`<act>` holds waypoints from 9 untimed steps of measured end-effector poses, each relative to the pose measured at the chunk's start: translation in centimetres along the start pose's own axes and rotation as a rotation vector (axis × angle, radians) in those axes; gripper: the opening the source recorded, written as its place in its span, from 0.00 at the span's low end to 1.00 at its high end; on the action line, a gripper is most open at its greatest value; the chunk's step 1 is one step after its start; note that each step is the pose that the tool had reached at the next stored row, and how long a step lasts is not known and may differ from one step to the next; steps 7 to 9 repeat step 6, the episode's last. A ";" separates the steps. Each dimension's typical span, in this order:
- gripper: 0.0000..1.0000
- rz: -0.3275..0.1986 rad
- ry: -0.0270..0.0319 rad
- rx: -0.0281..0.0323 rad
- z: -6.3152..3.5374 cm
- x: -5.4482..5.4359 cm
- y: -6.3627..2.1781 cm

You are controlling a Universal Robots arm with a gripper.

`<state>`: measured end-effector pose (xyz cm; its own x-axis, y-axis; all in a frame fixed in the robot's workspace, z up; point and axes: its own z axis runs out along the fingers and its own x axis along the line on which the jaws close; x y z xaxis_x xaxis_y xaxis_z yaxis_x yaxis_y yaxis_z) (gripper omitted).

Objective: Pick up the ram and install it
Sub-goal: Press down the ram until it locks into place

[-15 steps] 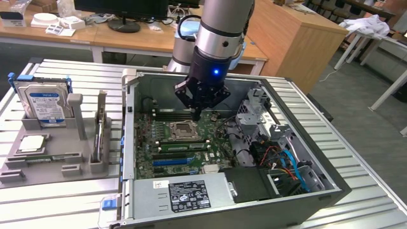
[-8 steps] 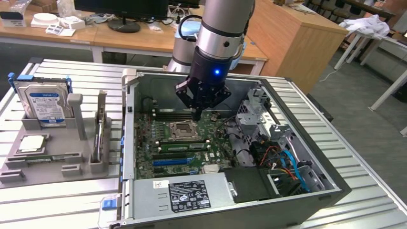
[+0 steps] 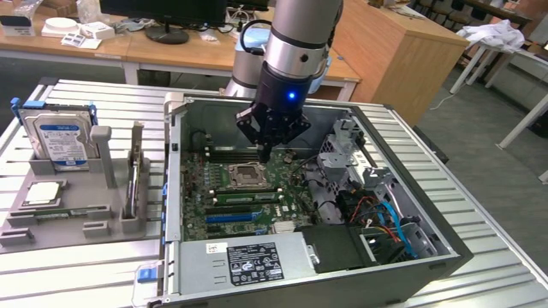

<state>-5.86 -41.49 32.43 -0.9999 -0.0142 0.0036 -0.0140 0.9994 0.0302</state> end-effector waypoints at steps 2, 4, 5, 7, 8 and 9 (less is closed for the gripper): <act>0.11 0.000 0.0001 0.0001 -0.01 0.0 0.05; 0.11 0.000 0.0001 0.0000 0.00 0.0 0.06; 0.11 0.000 0.0000 0.0000 0.00 0.0 0.06; 0.11 0.000 0.0001 0.0000 -0.01 0.0 0.06; 0.11 0.000 0.0001 0.0000 -0.01 0.0 0.06; 0.11 0.000 0.0001 0.0000 -0.01 0.0 0.06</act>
